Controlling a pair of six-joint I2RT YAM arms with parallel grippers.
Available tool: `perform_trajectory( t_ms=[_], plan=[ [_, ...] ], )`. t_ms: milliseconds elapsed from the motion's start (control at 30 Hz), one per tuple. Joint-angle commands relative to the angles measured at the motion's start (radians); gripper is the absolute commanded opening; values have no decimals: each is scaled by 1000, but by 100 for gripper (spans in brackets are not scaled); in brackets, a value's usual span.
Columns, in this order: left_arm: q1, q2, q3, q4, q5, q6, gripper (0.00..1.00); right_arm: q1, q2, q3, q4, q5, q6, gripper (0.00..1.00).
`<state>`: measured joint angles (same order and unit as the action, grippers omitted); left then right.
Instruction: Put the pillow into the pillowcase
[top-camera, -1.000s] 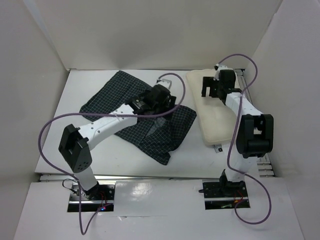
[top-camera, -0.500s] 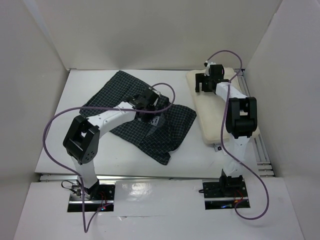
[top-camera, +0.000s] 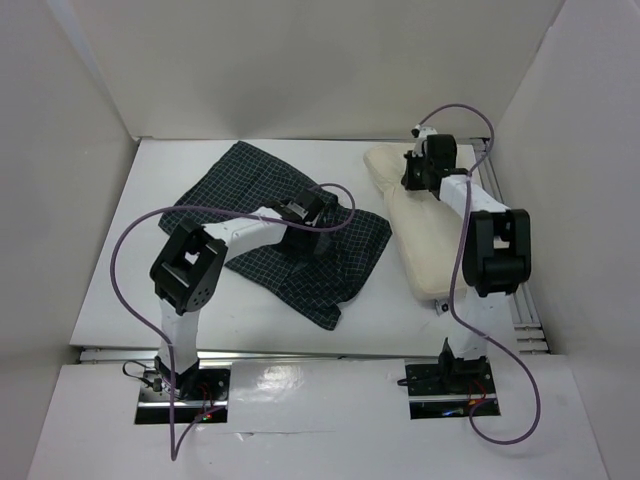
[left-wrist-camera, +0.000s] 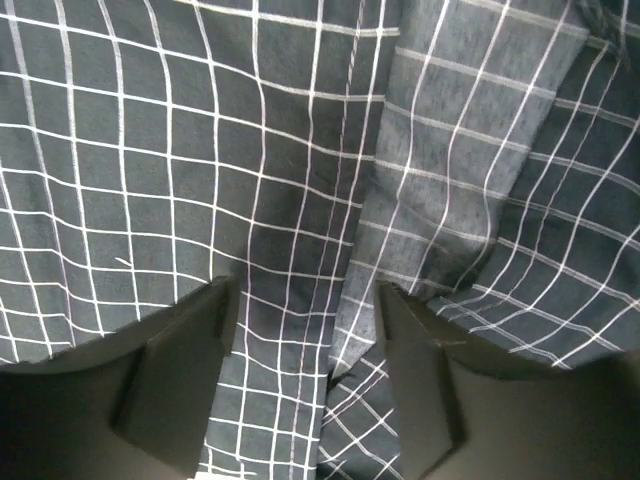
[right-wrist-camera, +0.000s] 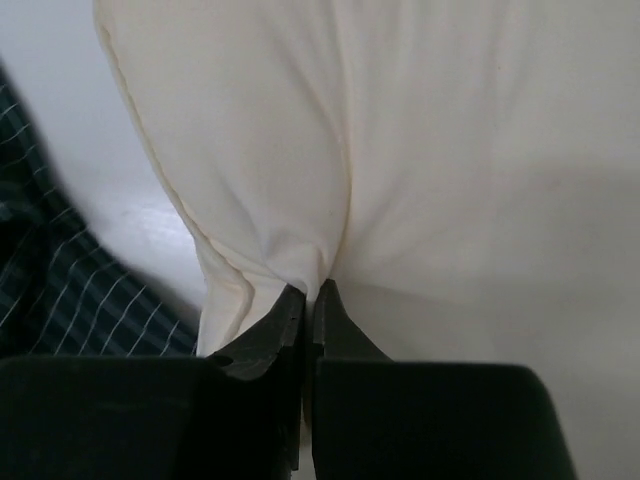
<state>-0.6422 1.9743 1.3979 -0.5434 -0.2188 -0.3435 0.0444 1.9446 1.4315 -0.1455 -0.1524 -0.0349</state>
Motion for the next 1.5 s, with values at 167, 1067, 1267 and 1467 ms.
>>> perform_trajectory(
  t_ms=[167,1067,1267,1467],
  plan=[
    [-8,52,116,-32,-120,-43,21,9,-430,-200,50,-184,30,0],
    [-74,143,187,-138,-375,-146,48,66,-751,-402,-49,-151,145,0],
    [-74,123,164,-73,-355,-101,50,66,-760,-402,-49,-142,145,0],
    [-74,141,173,-55,-340,-110,0,75,-770,-411,-58,-142,145,0]
  ],
)
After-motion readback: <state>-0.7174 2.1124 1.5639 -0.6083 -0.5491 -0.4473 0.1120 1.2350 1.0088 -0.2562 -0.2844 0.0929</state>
